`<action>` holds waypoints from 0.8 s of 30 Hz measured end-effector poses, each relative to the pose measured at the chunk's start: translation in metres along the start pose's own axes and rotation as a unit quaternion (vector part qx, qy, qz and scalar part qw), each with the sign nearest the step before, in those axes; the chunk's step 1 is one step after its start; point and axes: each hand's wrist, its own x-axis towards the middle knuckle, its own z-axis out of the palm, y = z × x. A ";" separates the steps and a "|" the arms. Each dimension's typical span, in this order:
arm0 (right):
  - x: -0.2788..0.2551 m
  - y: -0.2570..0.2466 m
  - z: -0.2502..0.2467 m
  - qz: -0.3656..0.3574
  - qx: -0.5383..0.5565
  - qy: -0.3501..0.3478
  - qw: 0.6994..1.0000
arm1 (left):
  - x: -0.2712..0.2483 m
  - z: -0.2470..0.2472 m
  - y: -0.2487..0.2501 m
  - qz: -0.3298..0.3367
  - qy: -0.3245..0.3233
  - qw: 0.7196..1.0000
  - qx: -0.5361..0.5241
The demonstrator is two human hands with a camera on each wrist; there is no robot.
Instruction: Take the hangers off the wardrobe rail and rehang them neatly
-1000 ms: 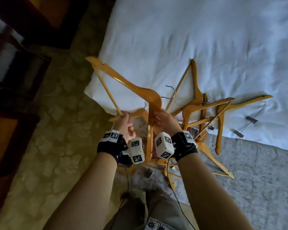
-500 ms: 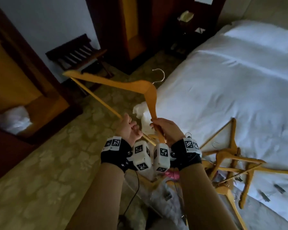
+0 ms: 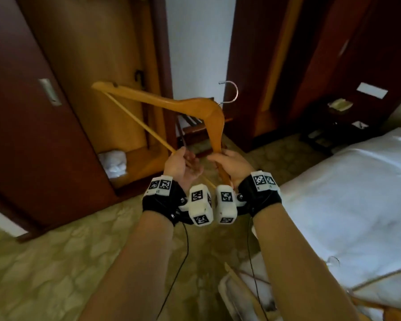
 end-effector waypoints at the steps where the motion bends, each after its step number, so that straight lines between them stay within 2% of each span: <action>1: 0.005 -0.013 0.013 -0.013 -0.003 -0.005 1.000 | -0.001 -0.004 0.017 0.015 -0.009 1.000 0.007; 3: 0.018 -0.036 0.037 -0.040 -0.009 -0.013 0.999 | -0.002 -0.008 0.050 0.053 -0.004 0.997 0.048; 5: 0.030 -0.058 0.058 -0.062 -0.017 -0.025 0.998 | 0.000 -0.010 0.083 0.102 0.029 0.987 0.117; 9: 0.066 -0.101 0.093 -0.107 -0.049 -0.039 0.992 | 0.002 -0.006 0.149 0.189 0.127 0.946 0.229; 12: 0.097 -0.135 0.113 -0.120 -0.056 -0.051 0.990 | 0.019 0.001 0.190 0.237 0.195 0.897 0.317; 15: 0.131 -0.169 0.127 -0.140 -0.064 -0.068 0.986 | 0.042 0.012 0.226 0.265 0.267 0.821 0.430; 18: 0.170 -0.204 0.136 -0.160 -0.077 -0.079 0.981 | 0.070 0.024 0.265 0.310 0.255 0.786 0.470; 19: 0.183 -0.217 0.139 -0.166 -0.087 -0.080 0.979 | 0.080 0.029 0.279 0.329 0.233 0.790 0.462; 22: 0.225 -0.253 0.148 -0.171 -0.118 -0.099 0.973 | 0.099 0.054 0.315 0.360 0.141 0.830 0.402; 24: 0.254 -0.276 0.154 -0.178 -0.151 -0.106 0.967 | 0.114 0.069 0.338 0.368 0.116 0.826 0.411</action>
